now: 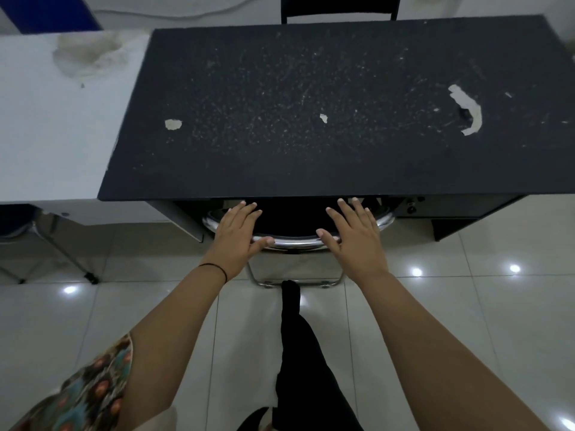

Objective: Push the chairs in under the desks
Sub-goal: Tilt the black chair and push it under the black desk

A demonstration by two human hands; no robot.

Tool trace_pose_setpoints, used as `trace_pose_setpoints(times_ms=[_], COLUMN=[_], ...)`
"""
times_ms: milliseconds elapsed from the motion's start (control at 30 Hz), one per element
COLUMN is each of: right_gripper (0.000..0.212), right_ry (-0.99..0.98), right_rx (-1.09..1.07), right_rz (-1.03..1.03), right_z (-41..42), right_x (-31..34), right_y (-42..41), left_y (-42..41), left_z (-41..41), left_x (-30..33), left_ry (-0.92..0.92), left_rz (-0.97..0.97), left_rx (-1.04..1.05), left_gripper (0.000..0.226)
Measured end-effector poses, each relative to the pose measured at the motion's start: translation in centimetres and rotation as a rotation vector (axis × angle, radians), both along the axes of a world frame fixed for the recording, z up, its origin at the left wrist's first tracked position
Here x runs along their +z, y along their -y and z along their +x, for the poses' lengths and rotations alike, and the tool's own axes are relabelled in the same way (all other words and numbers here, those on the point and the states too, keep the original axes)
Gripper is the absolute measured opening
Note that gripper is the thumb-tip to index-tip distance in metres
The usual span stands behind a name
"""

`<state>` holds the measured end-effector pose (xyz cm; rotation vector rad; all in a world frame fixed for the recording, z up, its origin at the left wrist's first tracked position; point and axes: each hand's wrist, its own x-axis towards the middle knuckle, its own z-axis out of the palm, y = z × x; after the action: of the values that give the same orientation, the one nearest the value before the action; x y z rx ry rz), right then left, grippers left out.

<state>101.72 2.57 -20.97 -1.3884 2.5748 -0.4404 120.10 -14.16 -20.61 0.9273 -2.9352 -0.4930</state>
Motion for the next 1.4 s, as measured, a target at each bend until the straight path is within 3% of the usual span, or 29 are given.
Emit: trace_pose_setpoints(times_ms=[133, 467, 633, 967, 1100, 1233, 1400], right_gripper=[0.076, 0.084, 0.076, 0.081, 0.060, 0.055, 0.057], right_ry=[-0.020, -0.017, 0.000, -0.001, 0.017, 0.028, 0.047], right_rx=[-0.017, -0.053, -0.056, -0.046, -0.035, -0.033, -0.007], right_rz=[-0.029, -0.033, 0.008, 0.074, 0.141, 0.161, 0.211], right_z=[-1.3, -1.2, -1.4, -1.3, -1.3, -1.1, -0.9], right_x=[-0.3, -0.7, -0.4, 0.1, 0.6, 0.8, 1.3], right_y=[2.2, 2.4, 2.7, 2.8, 2.9, 2.9, 2.4], left_y=[2.2, 2.8, 3.0, 3.0, 3.1, 2.9, 1.8], left_z=[-1.7, -1.7, -1.7, -1.7, -1.7, -1.6, -1.1], left_x=[0.0, -0.1, -0.8, -0.7, -0.6, -0.3, 0.2], left_ry=[0.025, 0.036, 0.020, 0.037, 0.043, 0.020, 0.038], left_rz=[-0.050, -0.063, -0.044, -0.029, 0.004, 0.029, 0.041], left_rx=[-0.026, -0.050, -0.034, -0.013, 0.000, 0.006, 0.031], left_gripper=[0.108, 0.087, 0.097, 0.109, 0.113, 0.105, 0.080])
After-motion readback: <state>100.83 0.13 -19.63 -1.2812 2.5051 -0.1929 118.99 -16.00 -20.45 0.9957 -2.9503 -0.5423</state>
